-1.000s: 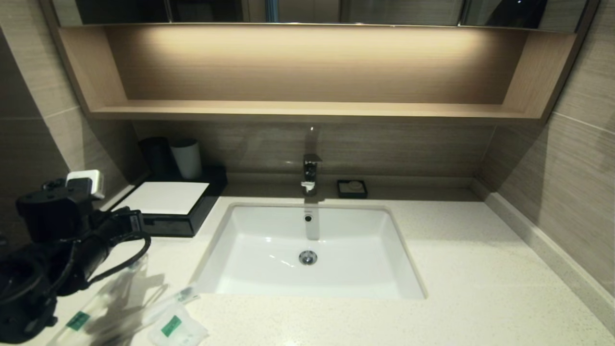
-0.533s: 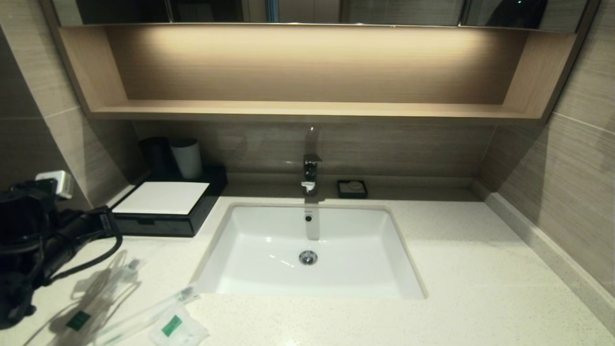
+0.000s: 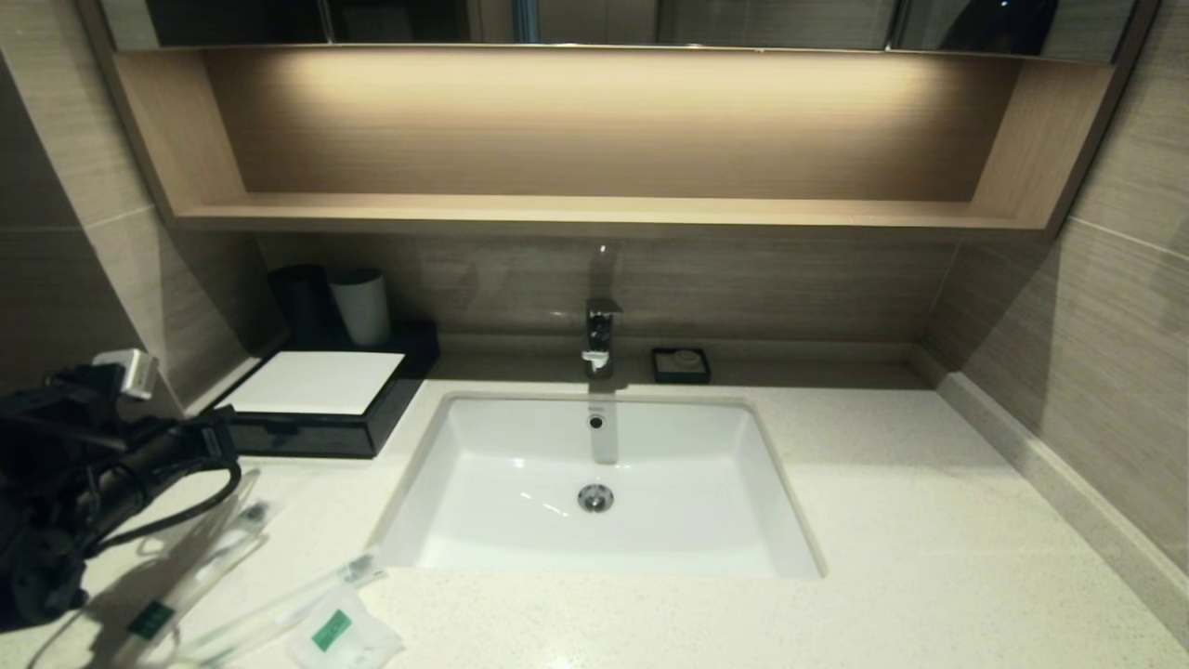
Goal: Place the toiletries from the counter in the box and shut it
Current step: Open the drawer
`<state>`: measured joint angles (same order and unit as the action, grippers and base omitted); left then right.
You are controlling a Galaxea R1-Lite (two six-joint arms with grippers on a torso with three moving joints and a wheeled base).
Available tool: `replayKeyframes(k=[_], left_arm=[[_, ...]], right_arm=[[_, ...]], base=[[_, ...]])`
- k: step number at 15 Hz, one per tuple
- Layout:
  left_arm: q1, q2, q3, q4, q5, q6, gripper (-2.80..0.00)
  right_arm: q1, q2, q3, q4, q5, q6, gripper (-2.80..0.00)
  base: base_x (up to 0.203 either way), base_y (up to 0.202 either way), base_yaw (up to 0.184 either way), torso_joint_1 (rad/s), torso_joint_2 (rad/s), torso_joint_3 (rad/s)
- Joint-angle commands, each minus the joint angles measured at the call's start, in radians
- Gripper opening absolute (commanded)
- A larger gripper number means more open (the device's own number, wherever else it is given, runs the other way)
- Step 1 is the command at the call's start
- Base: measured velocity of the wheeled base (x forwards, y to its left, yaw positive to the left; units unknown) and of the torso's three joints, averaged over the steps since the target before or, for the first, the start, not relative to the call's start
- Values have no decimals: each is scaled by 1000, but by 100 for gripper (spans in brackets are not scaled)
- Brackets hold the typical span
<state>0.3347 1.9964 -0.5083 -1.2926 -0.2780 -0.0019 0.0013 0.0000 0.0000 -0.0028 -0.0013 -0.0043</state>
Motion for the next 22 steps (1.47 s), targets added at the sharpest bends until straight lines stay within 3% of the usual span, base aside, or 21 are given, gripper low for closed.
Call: replayKeyframes(k=[1, 6, 12, 17, 22], left_arm=[[3, 30, -10, -7, -3, -1, -280], [2, -37, -7, 44, 0, 2, -280], [-2, -169, -103, 415, 3, 19, -280], [-10, -154, -142, 486, 20, 51, -280], [-27, -109, -143, 475, 18, 53, -280]], right_arm=[[0, -2, 2, 0, 0, -1, -280], [0, -2, 1, 0, 0, -1, -280], [0, -2, 2, 0, 0, -1, -280], [0, -1, 2, 0, 0, -1, -280], [0, -2, 2, 0, 0, 0, -280]], base=[[0, 0, 0, 0, 0, 0], [0, 0, 0, 0, 0, 0], [0, 0, 0, 0, 0, 0], [0, 0, 0, 0, 0, 0], [0, 0, 0, 0, 0, 0]])
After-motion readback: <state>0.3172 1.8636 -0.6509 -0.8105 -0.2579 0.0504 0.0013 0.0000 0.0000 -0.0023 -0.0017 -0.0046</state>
